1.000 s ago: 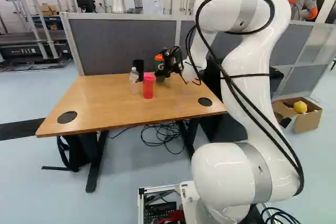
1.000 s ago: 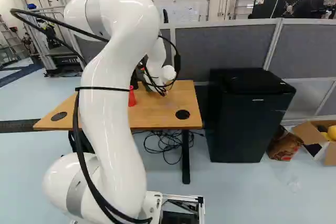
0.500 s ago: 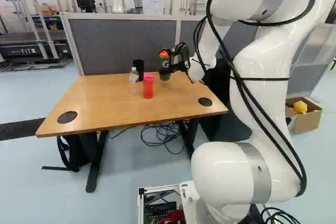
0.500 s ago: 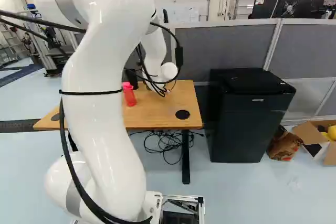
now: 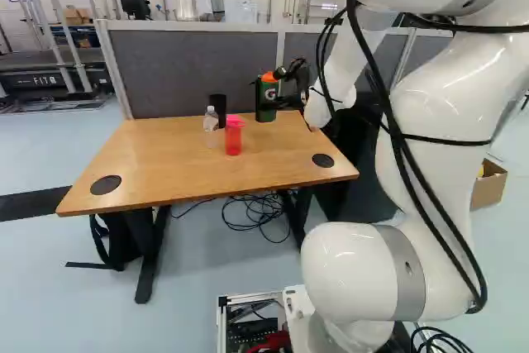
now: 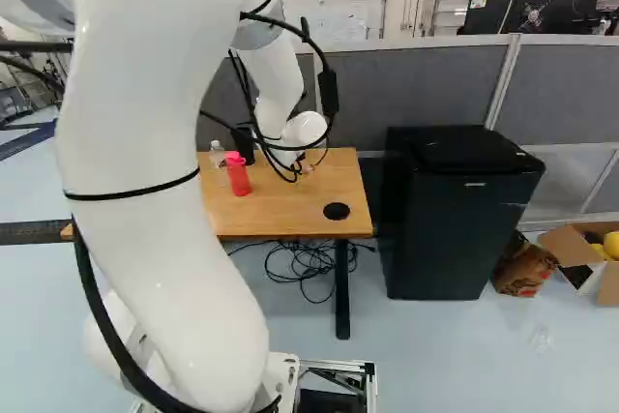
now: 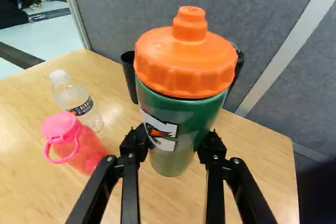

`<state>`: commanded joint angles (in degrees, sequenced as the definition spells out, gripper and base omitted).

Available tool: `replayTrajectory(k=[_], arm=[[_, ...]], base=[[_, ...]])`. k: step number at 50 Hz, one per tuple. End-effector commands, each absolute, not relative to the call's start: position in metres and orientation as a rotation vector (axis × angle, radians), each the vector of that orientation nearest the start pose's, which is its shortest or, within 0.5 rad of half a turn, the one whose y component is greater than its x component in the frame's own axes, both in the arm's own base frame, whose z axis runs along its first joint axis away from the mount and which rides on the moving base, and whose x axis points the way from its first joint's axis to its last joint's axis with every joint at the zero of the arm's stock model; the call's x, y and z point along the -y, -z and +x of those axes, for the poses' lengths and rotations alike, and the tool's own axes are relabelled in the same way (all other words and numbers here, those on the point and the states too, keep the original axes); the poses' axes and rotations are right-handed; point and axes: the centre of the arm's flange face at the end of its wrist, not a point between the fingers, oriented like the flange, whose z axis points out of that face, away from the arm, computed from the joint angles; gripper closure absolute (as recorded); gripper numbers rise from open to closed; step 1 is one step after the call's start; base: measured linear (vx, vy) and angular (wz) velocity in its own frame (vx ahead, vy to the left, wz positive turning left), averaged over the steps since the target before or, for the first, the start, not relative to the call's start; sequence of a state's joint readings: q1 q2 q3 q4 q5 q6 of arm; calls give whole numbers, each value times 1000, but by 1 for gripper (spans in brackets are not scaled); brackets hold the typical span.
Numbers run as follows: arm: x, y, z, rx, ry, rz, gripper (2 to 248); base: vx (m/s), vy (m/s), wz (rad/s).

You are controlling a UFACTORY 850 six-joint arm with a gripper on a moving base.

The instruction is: Pick up the green bottle from the table

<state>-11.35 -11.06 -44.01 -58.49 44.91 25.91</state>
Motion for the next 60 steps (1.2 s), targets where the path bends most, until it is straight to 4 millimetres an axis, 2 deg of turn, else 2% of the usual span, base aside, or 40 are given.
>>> replayTrajectory(k=[23, 60], arm=[[47, -445, 456, 521, 1633, -2358, 136], [43, -442, 445, 482, 1652, -2360, 136]], base=[[0, 0, 0], [0, 0, 0]])
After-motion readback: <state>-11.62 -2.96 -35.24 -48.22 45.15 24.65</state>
